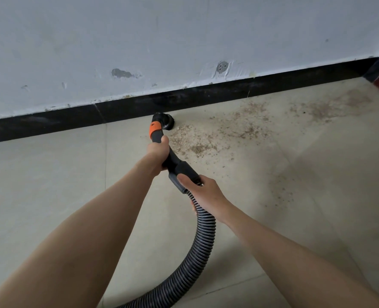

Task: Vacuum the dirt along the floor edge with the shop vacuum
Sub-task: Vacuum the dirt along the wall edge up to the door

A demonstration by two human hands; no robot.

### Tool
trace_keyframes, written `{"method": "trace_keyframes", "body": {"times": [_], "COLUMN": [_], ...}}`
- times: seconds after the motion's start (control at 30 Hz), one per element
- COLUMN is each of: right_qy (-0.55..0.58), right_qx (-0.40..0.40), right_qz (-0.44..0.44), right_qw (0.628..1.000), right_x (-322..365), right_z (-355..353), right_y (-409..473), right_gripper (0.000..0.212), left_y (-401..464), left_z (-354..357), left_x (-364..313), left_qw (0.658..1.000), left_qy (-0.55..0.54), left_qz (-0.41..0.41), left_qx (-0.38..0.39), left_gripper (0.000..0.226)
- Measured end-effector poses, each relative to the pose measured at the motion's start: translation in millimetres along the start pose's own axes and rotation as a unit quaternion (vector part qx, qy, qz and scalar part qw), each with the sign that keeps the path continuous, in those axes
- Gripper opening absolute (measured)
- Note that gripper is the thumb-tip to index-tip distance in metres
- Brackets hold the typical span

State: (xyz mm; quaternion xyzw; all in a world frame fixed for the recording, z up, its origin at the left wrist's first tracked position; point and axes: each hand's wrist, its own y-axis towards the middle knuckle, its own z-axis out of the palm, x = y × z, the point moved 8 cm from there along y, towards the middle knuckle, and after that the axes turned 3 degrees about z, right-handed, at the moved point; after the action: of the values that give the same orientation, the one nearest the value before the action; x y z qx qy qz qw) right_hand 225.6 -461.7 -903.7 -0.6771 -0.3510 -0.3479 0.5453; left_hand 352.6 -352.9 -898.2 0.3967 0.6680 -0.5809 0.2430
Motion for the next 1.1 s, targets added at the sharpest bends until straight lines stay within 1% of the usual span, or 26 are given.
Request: {"method": "trace_keyframes", "body": {"times": [0.17, 0.37, 0.53, 0.73, 0.83, 1.0, 1.1], "right_qy": [0.017, 0.027, 0.040, 0.060, 0.073, 0.106, 0.133], "right_qx": [-0.023, -0.074, -0.088, -0.103, -0.121, -0.157, -0.157], "right_qz": [0.008, 0.001, 0.011, 0.023, 0.029, 0.040, 0.052], "right_qw": [1.000, 0.997, 0.995, 0.993, 0.989, 0.981, 0.977], "right_x": [-12, -22, -27, -31, -32, -40, -41], "right_z": [-21, -46, -64, -77, -84, -93, -93], "right_y": [-5, -1, 11, 29, 34, 31, 29], "right_gripper": [0.044, 0.045, 0.044, 0.038, 0.038, 0.040, 0.037], "left_y": [-3, -3, 9, 27, 32, 29, 27], "left_z": [30, 60, 82, 105, 119, 148, 155], "left_x": [-2, -7, -15, -28, -39, -48, -51], "left_qw": [1.000, 0.999, 0.998, 0.993, 0.987, 0.975, 0.968], "left_qy": [0.010, 0.018, 0.038, 0.093, 0.136, 0.176, 0.199], "left_qz": [0.010, 0.017, 0.029, 0.055, 0.073, 0.095, 0.111], "left_qx": [0.017, 0.037, 0.040, 0.042, 0.049, 0.093, 0.109], "left_gripper": [0.040, 0.046, 0.047, 0.046, 0.046, 0.042, 0.044]}}
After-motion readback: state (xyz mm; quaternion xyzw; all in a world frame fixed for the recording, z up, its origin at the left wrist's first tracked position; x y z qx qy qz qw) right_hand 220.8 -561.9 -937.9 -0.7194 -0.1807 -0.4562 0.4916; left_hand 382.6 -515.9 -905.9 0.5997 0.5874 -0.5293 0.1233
